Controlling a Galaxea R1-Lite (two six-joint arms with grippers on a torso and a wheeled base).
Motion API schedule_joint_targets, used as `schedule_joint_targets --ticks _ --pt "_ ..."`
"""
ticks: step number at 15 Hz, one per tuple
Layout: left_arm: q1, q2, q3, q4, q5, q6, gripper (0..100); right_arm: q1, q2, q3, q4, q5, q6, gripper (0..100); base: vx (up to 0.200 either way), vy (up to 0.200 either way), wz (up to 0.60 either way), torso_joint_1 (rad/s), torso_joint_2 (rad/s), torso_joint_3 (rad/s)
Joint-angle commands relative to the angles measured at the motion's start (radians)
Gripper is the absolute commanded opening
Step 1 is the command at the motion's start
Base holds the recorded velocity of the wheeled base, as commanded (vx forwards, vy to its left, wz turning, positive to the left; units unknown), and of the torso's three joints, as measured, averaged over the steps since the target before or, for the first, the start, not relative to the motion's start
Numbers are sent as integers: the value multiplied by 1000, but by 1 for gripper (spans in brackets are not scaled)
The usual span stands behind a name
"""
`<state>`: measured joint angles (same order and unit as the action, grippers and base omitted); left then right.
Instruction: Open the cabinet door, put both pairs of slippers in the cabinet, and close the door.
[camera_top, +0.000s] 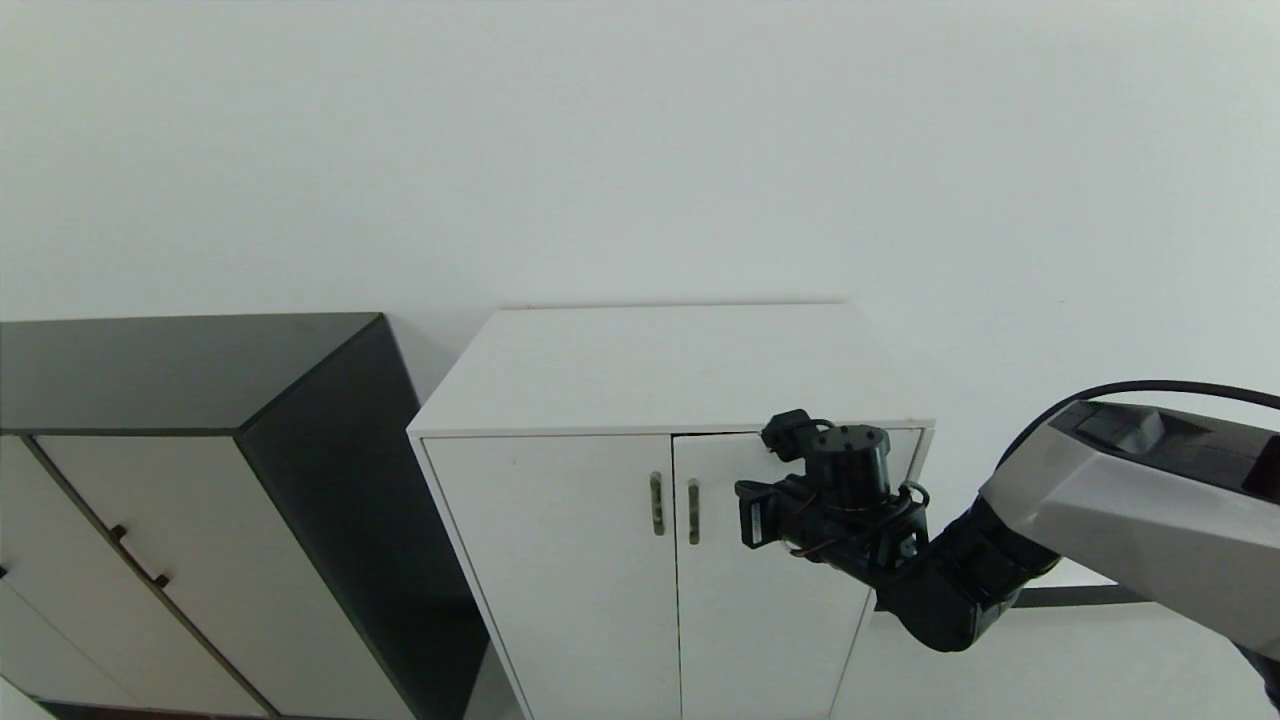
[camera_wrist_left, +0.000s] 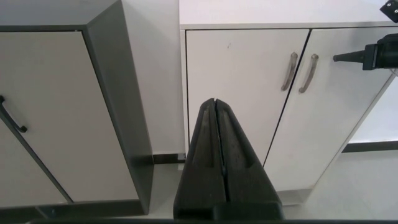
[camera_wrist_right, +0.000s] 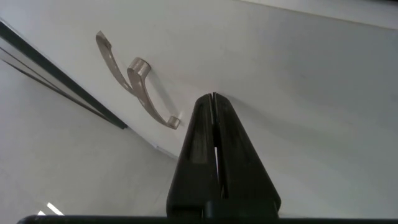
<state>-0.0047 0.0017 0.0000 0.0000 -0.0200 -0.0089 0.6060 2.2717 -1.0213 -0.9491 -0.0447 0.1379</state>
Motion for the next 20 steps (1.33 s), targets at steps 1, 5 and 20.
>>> schedule_joint_targets --ticks 1,5,20 --pt "0 0 0 0 0 0 0 -3 6 -8 0 0 0 0 0 0 0 0 0 0" --pt "0 0 0 0 0 0 0 -9 12 -17 0 0 0 0 0 0 0 0 0 0" --pt "0 0 0 0 0 -2 0 -37 22 -26 -3 0 0 0 0 0 0 0 0 0"
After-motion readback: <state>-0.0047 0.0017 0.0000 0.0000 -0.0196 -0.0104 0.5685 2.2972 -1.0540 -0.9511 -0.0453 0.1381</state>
